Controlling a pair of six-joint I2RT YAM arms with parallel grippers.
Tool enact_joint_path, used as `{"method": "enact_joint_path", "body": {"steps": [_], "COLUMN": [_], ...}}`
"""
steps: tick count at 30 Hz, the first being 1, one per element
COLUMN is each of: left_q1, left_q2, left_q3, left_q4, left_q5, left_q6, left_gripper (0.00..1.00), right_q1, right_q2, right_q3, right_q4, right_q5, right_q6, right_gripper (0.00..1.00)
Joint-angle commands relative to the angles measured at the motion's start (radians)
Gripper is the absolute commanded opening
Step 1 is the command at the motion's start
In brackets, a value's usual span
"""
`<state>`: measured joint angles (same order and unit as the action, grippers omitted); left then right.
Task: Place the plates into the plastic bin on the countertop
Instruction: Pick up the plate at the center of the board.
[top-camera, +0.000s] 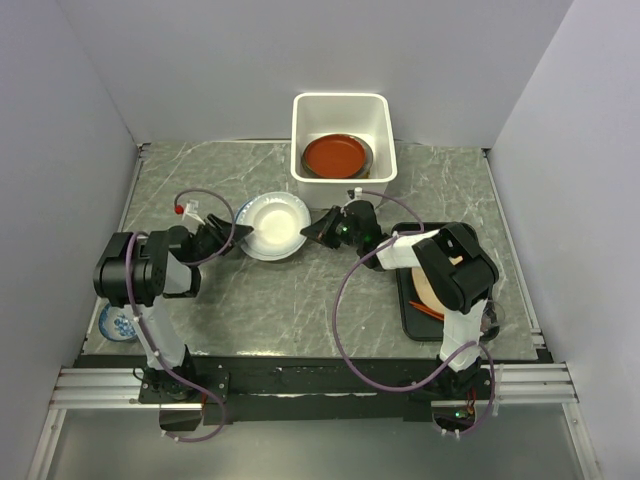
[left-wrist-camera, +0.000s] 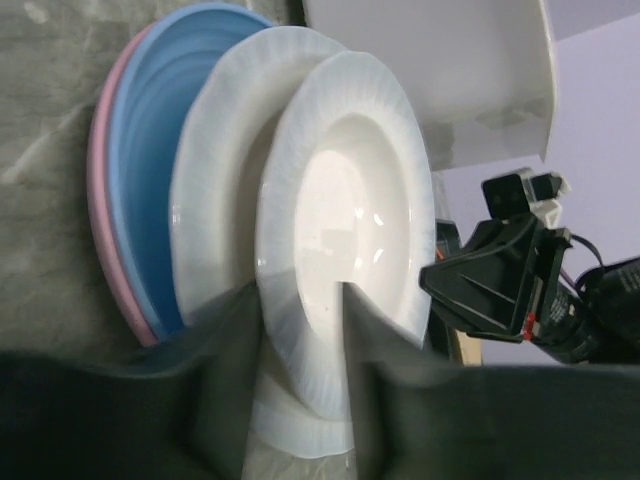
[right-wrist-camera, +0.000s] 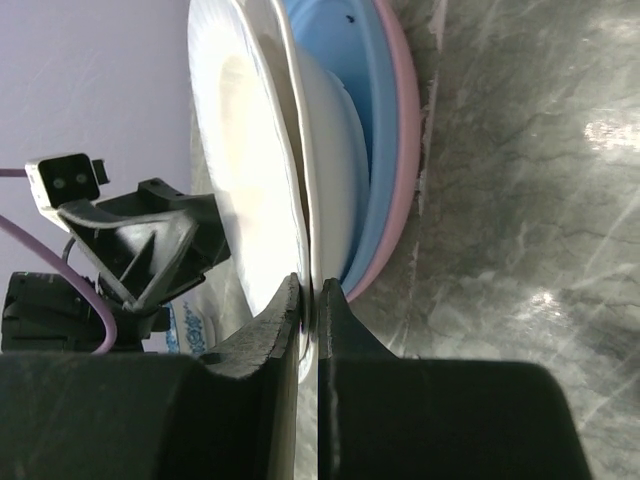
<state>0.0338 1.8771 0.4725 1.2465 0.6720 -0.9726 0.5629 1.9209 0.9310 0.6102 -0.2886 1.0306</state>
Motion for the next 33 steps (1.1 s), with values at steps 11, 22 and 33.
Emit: {"method": "enact_joint_path", "body": {"steps": [11, 22, 33], "left_q1": [-0.028, -0.029, -0.018], "left_q2": [-0.029, -0.18, -0.321], "left_q3": [0.031, 0.028, 0.041], "left_q4": [-0.124, -0.288, -0.338], "left_q5": [-0.011, -0.092, -0.104], "left_q6": [0.045, 0.097, 0.064], "left_gripper": [0.01, 0.01, 0.01], "right_q1": [-0.014, -0.029, -0.046], "right_q2": [0.055, 0.03, -0.083], "right_q3": [0.006, -0.032, -0.104], "right_q4": [-0.012, 0.06, 0.077], "right_q5": [-0.029, -0.076, -0.098], "right_q6": [-0.049, -0.024, -0.026], "right_gripper": [0.09, 0.63, 0.71]}}
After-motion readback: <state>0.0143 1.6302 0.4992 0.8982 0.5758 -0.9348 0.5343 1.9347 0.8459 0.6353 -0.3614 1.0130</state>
